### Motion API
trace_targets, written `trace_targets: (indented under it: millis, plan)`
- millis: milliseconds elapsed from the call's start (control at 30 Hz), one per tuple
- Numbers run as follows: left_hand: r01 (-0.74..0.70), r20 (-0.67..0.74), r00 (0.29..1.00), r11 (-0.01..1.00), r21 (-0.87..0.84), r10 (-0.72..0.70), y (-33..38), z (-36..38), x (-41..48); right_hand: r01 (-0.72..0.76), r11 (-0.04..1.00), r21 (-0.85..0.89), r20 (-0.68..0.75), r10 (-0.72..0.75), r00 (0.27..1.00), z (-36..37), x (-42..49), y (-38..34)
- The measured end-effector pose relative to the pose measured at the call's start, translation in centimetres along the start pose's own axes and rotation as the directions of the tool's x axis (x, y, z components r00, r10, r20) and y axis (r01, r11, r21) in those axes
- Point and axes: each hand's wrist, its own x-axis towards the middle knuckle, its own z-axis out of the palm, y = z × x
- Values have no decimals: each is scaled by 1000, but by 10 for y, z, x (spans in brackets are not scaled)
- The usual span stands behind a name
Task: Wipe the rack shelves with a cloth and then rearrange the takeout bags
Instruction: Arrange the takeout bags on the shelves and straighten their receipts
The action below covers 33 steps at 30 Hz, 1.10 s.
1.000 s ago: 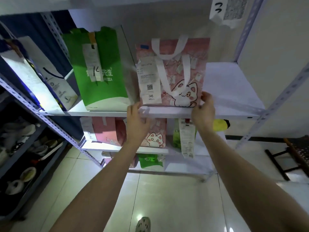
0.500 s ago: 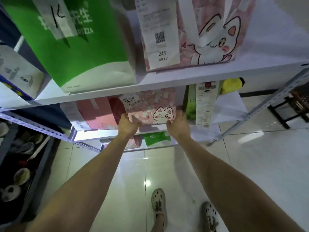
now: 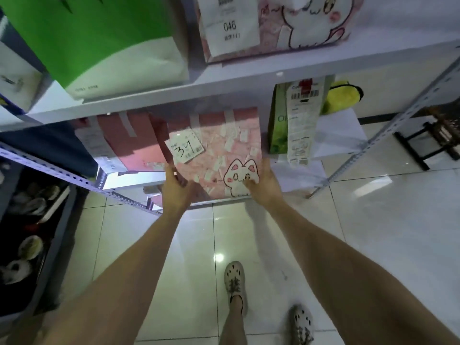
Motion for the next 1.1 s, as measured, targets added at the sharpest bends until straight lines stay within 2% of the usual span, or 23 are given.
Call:
trace_targets:
  millis: [100,233,400,500,633,767,867,967,1033,1100]
  plan:
    - [-2,-35,999,999,45,4,-6,-5,-62,8,997,73,39,-11,999,-18,-54,11]
    - [-15,-49,999,1000,8,16,1,-4,-142,46,994,99,25,-49,998,-55,-117,35]
    - [-170,46,985,985,32,169,48,17,-206,75,992,101,-231,-50,972,-127,-167,53]
    - [-241,61,968,968,-68,245,106,28,-212,139,988,64,-421,-100,901,-184,-176,49]
    - [-266,-4,963,940,-216,271,189,27,-203,260,956,136,-579,-136,804,-259,-178,24]
    - [-336,-50,941,915,-225,333,256,16,-188,338,932,132,-699,-155,699,-310,-166,-4]
    - [-415,-79,910,887,-202,407,299,11,-179,368,919,140,-765,-135,629,-337,-152,-27]
    - [-505,-13,860,848,-159,510,337,16,-173,394,906,157,-804,-115,584,-356,-135,-56]
    - [-516,57,841,828,-218,538,356,25,-165,404,904,136,-812,-132,568,-368,-123,-73]
    - [-564,64,809,803,-193,584,369,33,-150,399,911,106,-811,-153,564,-378,-109,-87]
